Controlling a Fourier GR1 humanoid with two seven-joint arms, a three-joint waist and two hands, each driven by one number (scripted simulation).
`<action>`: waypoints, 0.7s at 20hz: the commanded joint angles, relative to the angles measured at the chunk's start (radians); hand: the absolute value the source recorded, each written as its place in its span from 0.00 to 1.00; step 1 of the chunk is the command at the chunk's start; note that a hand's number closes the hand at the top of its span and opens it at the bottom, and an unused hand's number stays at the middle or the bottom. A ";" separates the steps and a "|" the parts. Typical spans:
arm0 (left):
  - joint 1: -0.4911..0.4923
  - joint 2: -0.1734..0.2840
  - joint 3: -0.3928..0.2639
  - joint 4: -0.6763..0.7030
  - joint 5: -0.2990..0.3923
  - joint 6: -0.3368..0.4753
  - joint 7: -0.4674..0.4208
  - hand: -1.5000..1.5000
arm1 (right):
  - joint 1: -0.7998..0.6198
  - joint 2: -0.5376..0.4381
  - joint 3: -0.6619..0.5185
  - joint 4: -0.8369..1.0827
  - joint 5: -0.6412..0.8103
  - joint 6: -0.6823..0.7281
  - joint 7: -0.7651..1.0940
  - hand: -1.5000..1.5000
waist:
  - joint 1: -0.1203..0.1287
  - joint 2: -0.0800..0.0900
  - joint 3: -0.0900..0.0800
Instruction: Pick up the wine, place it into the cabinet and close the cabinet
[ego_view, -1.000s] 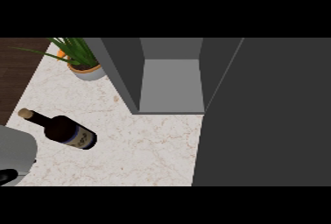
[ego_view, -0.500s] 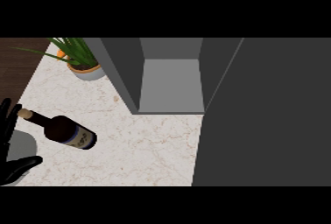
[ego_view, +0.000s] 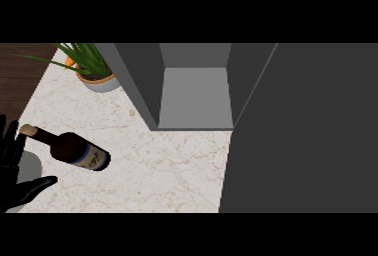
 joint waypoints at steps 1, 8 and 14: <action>0.005 -0.005 0.010 0.059 -0.006 -0.011 -0.049 0.00 | -0.003 -0.030 -0.026 -0.200 -0.034 -0.012 0.136 0.00 | -0.001 -0.001 0.000; -0.008 0.028 0.011 0.199 -0.010 -0.086 -0.137 0.00 | 0.049 -0.013 -0.028 -0.202 -0.034 0.001 0.084 0.00 | -0.002 -0.001 0.000; -0.034 0.029 0.007 0.323 -0.006 -0.132 -0.229 0.00 | 0.047 0.016 0.002 -0.119 -0.006 0.007 0.010 0.00 | 0.001 0.000 0.000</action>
